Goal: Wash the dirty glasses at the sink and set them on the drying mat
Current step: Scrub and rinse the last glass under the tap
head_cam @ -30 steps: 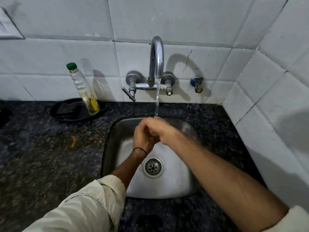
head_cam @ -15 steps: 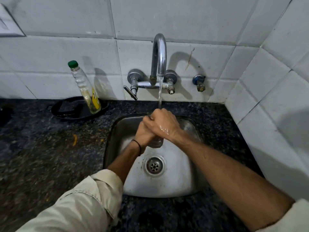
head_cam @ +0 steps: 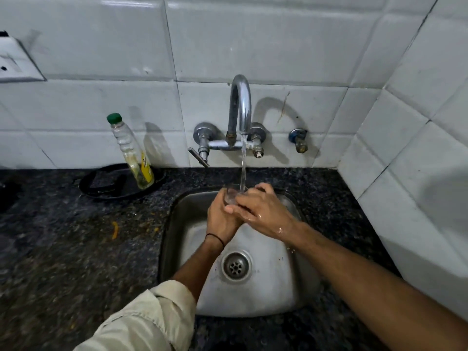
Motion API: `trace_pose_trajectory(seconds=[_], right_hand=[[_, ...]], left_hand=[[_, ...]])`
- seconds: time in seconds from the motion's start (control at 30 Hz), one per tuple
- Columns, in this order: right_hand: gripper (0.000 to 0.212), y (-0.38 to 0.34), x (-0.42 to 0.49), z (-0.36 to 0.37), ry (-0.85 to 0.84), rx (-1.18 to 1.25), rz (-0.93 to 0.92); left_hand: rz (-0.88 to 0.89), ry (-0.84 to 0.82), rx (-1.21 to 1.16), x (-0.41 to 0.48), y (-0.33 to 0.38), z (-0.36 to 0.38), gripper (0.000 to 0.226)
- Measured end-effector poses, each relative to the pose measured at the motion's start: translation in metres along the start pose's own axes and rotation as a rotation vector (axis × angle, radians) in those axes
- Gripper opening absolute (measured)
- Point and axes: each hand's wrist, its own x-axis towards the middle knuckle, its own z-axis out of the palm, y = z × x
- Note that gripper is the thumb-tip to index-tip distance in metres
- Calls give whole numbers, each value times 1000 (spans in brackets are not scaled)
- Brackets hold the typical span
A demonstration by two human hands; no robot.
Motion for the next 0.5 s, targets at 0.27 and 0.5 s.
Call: trace_pose_trajectory(seconds=[0.27,0.5], right_hand=[[40,-30,19,-2,5,-137,136],[41,-23,20,-12,342,-116,12]], left_hand=[[-99,-159,-85,-3,-10,-3,47],[-383,-305,-229,63,-3,-71,38]])
